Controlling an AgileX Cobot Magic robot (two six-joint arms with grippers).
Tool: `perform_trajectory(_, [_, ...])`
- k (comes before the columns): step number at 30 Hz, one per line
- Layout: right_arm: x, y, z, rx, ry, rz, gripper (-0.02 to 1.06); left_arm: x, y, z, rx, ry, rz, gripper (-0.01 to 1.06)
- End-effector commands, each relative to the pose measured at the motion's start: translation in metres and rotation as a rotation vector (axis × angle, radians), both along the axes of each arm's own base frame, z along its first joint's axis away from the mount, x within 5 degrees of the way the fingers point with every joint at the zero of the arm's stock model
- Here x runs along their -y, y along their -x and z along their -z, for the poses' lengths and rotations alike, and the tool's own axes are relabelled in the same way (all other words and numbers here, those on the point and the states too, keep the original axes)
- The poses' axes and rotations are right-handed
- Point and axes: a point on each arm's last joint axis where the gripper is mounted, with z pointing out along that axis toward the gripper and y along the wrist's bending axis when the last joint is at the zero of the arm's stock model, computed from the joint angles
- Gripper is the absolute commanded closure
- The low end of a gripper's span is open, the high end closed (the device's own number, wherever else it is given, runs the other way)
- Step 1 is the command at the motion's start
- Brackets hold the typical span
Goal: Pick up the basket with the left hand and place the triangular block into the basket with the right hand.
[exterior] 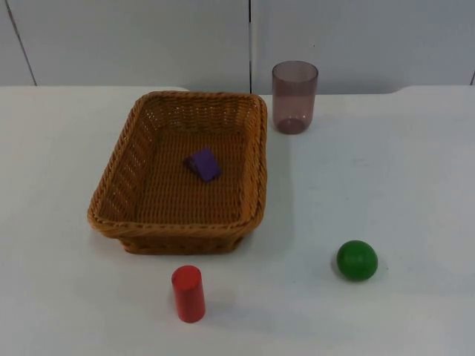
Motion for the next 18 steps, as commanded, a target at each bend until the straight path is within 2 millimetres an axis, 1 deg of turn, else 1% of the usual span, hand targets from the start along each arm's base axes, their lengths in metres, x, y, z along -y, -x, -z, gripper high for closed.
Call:
perform_trajectory(1, [0.005,0.006,0.008,-0.018,0.011,0.006,0.35,-0.005,0.010,0.008,-0.039,-0.030,-0.044,0.11])
perform_trajectory(2, [0.007,0.009,0.012,-0.028,0.020,0.006,0.35,-0.008,0.016,0.011,-0.053,-0.044,-0.073,0.11])
perform_trajectory(3, [0.007,0.009,0.012,-0.028,0.020,0.006,0.35,-0.008,0.016,0.011,-0.053,-0.044,-0.073,0.11])
perform_trajectory(5, [0.013,0.016,0.019,-0.047,0.039,0.006,0.35,-0.013,0.026,0.017,-0.065,-0.053,-0.129,0.11])
perform_trajectory(8, [0.015,0.018,0.026,-0.098,0.067,0.006,0.35,-0.021,0.040,0.021,-0.032,-0.064,-0.219,0.11])
perform_trajectory(9, [0.015,0.018,0.026,-0.098,0.067,0.006,0.35,-0.021,0.040,0.021,-0.032,-0.064,-0.219,0.11])
perform_trajectory(11, [0.015,0.018,0.033,-0.139,0.109,0.008,0.35,-0.025,0.042,0.022,-0.035,-0.065,-0.270,0.11])
perform_trajectory(13, [0.014,0.017,0.039,-0.165,0.128,0.006,0.35,-0.026,0.041,0.026,-0.057,-0.068,-0.274,0.11])
perform_trajectory(14, [0.014,0.017,0.039,-0.165,0.128,0.006,0.35,-0.026,0.041,0.026,-0.057,-0.068,-0.274,0.11])
perform_trajectory(18, [0.010,0.012,0.049,-0.196,0.138,0.010,0.35,-0.025,0.029,0.046,-0.126,-0.075,-0.268,0.11])
